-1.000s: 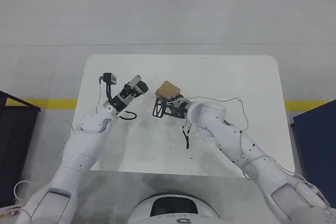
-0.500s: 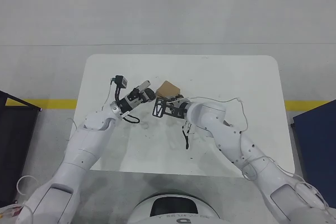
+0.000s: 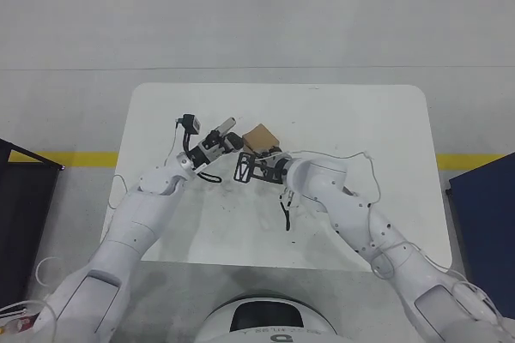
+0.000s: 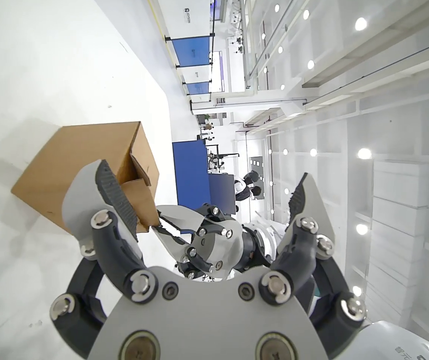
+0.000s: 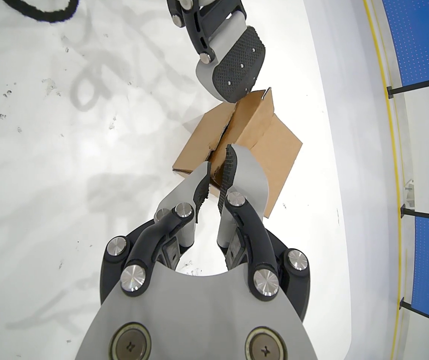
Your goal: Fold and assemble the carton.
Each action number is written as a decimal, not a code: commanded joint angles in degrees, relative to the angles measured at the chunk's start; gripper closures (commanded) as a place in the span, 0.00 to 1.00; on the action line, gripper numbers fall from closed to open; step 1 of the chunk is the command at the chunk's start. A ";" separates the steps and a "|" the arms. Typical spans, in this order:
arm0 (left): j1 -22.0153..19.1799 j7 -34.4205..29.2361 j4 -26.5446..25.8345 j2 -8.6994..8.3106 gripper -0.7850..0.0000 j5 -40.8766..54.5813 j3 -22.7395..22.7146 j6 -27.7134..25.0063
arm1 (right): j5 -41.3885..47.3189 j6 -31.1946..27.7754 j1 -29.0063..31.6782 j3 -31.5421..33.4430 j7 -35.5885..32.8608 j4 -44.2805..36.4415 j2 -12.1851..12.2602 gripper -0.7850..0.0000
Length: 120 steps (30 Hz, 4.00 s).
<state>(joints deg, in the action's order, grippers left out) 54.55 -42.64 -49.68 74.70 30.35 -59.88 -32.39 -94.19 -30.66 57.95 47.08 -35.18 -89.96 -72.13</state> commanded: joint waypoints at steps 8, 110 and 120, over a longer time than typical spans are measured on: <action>0.67 -2.83 1.59 0.44 0.00 8.12 -2.41 -3.19 | -0.56 -1.04 0.18 -0.16 -0.27 -0.45 -0.21 1.00; 2.26 -1.53 -4.53 2.05 0.39 -0.80 -7.57 -5.34 | 1.83 0.18 5.27 8.67 6.19 -2.44 -0.48 0.64; -0.64 1.07 0.33 1.19 0.44 -6.21 -9.46 2.92 | 5.19 -0.36 6.69 10.97 8.59 -2.44 -0.14 0.64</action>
<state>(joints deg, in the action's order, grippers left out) 54.53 -41.40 -51.16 75.72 24.33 -69.97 -29.98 -89.45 -30.90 64.37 57.64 -26.86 -92.26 -72.35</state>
